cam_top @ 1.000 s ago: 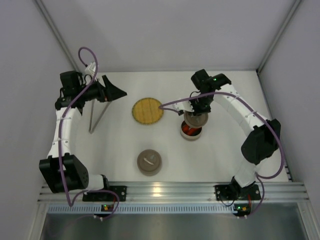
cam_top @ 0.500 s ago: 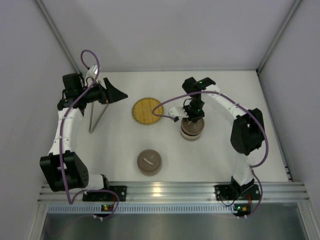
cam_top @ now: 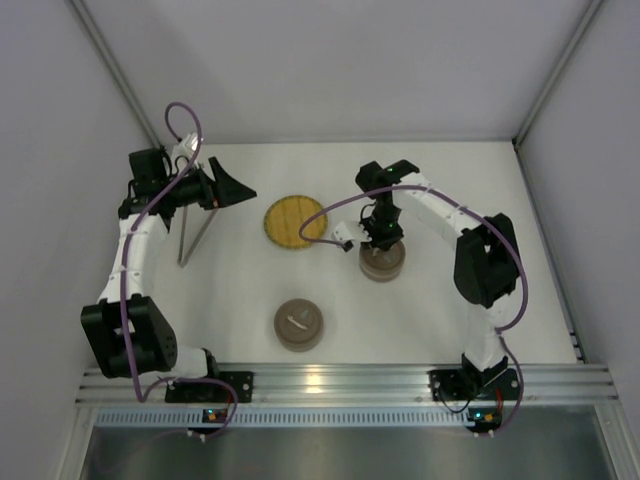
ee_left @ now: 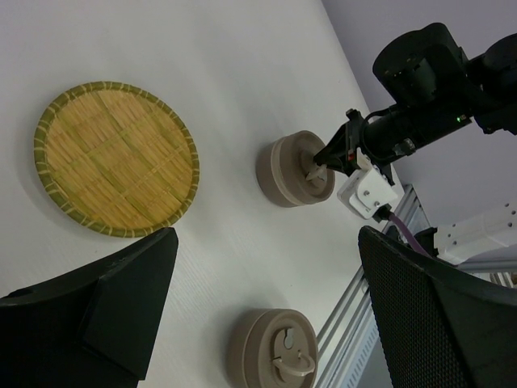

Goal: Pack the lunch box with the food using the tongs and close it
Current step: Close the box lid on the packing box.

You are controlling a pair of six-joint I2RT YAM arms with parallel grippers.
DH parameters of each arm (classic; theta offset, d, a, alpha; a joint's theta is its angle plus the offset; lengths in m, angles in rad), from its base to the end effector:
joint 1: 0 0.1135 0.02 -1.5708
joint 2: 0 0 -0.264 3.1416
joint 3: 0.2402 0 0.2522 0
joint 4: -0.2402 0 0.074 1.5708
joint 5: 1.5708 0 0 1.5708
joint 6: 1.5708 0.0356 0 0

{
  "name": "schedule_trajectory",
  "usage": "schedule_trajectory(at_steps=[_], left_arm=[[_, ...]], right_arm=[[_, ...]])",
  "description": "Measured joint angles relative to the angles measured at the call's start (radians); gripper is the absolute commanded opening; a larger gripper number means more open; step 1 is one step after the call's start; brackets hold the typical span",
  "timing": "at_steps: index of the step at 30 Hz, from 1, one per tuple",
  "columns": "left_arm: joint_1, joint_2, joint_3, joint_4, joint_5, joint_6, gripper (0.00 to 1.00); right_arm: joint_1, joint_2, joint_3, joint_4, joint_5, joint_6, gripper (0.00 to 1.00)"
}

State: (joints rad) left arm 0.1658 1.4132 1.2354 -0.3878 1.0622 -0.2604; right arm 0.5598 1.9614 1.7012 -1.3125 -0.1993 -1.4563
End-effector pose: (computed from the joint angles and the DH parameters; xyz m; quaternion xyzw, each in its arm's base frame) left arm 0.3083 0.0201 0.3410 0.0787 0.7901 -0.4630 0.3939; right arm 0.3119 0.2038 0.2437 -0.8415 0.5310 0.0901 0.0423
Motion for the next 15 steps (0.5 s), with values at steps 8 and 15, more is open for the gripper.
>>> schedule_trajectory(at_steps=[8, 15], left_arm=[[0.000, 0.005, -0.007, 0.009, 0.000, -0.001, 0.98], [0.000, 0.005, -0.013, 0.014, 0.004, 0.000, 0.98]], right_arm=[[0.010, 0.031, 0.000, 0.001, 0.009, 0.001, 0.00], [0.010, 0.031, 0.000, 0.001, 0.008, 0.007, 0.00]])
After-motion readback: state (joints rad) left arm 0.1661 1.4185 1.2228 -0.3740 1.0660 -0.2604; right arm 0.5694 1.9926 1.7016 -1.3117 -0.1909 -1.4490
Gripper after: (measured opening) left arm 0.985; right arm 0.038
